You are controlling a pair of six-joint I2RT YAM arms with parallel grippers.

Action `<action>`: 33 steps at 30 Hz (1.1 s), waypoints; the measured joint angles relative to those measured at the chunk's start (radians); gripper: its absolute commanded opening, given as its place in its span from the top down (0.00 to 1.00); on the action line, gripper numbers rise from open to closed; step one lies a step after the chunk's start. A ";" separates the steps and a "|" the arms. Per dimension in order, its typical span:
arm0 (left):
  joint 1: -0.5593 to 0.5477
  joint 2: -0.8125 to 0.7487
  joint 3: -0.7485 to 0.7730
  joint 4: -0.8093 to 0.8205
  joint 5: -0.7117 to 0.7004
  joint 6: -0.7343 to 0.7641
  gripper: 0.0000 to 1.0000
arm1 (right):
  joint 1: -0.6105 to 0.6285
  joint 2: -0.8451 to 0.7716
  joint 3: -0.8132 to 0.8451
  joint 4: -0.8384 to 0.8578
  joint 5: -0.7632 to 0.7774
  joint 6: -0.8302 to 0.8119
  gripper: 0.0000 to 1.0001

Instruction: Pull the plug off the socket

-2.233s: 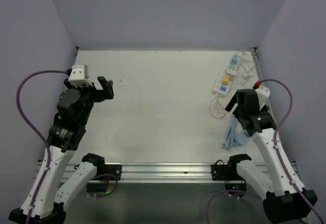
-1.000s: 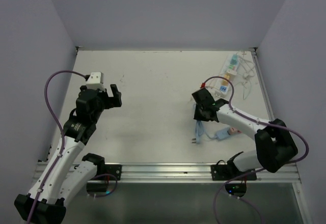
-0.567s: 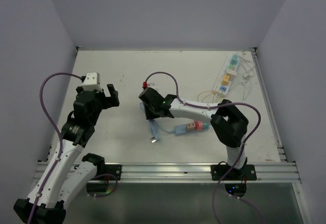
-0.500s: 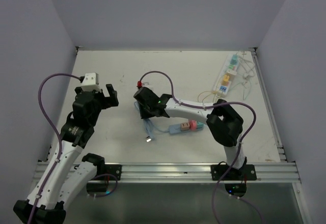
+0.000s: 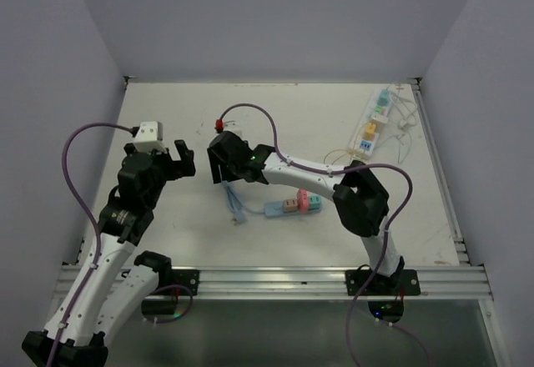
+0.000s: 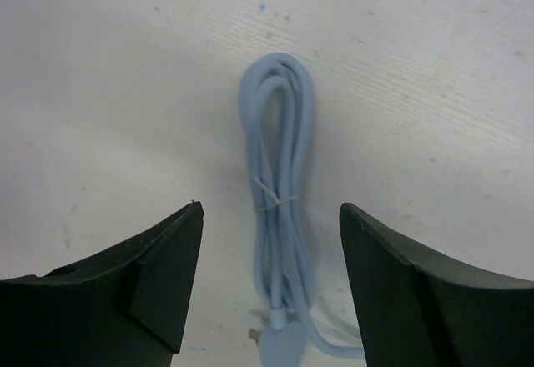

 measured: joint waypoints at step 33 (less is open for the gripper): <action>-0.659 0.667 0.002 0.151 0.243 -0.072 0.08 | -0.261 -0.992 -1.023 -0.169 0.171 0.101 0.44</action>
